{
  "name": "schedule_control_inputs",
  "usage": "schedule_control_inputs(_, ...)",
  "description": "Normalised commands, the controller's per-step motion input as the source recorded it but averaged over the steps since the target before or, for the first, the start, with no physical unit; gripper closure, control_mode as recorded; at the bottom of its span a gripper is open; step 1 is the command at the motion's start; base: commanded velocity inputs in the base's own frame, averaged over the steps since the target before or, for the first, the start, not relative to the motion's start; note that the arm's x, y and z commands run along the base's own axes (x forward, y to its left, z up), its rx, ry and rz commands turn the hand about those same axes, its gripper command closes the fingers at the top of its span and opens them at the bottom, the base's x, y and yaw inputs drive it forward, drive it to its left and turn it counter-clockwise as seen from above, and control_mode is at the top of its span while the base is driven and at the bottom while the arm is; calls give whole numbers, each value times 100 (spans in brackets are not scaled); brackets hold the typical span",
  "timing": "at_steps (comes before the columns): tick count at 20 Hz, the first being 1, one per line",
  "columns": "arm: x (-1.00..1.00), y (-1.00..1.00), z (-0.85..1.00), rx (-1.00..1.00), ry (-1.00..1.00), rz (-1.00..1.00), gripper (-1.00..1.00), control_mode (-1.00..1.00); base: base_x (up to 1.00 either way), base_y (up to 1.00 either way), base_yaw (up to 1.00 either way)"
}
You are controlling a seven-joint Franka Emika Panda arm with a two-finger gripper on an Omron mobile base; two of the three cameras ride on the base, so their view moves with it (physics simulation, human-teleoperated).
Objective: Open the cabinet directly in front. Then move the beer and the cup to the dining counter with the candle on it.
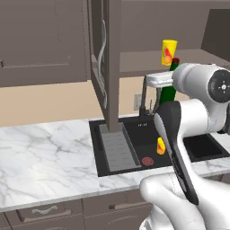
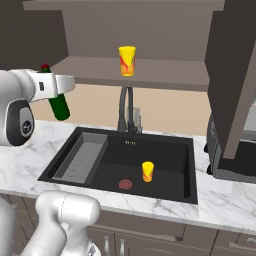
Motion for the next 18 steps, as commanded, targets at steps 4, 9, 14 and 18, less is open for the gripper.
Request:
schedule_control_inputs(4, -9, 0, -27, 0, 0, 0, 100, -100, 0, 0, 0)
schedule_control_inputs(9, -6, 0, -6, 0, 0, 0, 100, 100, -32, 0, -11)
schedule_control_inputs(14, 0, 0, 0, 0, 0, 0, 100, 100, -52, 0, -26)
schedule_control_inputs(18, 0, 0, 0, 0, 0, 0, 100, 100, -47, 0, -33)
